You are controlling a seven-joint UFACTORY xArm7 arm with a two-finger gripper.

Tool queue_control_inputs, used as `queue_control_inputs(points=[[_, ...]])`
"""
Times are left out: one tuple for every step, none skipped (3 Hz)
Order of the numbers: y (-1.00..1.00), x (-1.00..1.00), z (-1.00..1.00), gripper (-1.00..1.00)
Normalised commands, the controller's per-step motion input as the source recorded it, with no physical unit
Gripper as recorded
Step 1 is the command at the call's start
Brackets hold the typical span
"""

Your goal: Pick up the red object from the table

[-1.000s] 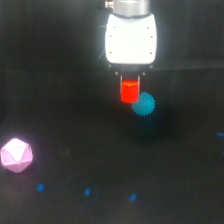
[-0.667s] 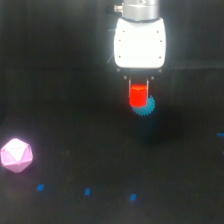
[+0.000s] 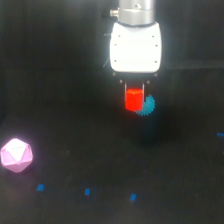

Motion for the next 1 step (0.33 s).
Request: queue_control_inputs(points=[[-0.31,0.68,0.36,-1.0]])
